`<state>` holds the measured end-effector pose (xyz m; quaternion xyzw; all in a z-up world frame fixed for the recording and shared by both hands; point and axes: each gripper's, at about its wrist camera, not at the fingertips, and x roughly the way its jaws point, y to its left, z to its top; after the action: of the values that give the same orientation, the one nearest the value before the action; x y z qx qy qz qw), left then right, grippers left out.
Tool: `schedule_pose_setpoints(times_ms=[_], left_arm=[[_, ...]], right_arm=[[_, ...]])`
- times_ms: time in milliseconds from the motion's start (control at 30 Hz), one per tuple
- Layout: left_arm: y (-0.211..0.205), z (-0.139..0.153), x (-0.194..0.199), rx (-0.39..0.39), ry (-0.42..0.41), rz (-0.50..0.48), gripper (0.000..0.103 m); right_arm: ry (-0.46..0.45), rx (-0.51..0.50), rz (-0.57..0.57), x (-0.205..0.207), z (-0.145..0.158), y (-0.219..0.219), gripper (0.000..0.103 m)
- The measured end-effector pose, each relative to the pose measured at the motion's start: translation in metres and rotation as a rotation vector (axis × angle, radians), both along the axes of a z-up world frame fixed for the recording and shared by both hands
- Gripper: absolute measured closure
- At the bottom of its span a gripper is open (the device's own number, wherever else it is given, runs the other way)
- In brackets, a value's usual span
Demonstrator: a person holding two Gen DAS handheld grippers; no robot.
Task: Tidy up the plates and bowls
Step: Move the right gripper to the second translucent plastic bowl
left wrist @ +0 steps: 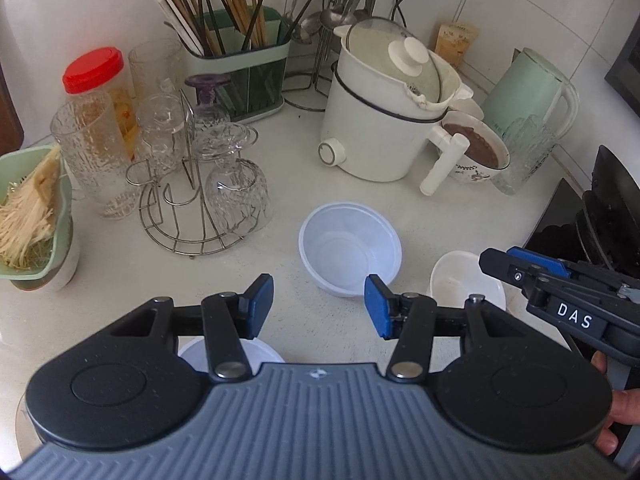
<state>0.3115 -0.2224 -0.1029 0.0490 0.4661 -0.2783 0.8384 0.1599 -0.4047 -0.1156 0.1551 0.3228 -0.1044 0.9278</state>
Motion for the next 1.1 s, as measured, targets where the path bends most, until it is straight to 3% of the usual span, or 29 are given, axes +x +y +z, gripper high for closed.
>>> schedule_pose_setpoints(times_ms=[167, 567, 1100], left_arm=[[-0.006, -0.009, 0.019, -0.011, 0.064, 0.011, 0.042], [-0.021, -0.044, 0.061, 0.015, 0.185, 0.037, 0.042], [-0.054, -0.093, 0.112, 0.056, 0.322, 0.005, 0.043]], right_arm=[[0.018, 0.016, 0.003, 0.015, -0.006, -0.007, 0.067], [0.095, 0.048, 0.027, 0.057, -0.03, -0.019, 0.067], [0.21, 0.069, 0.048, 0.11, -0.069, -0.031, 0.067]])
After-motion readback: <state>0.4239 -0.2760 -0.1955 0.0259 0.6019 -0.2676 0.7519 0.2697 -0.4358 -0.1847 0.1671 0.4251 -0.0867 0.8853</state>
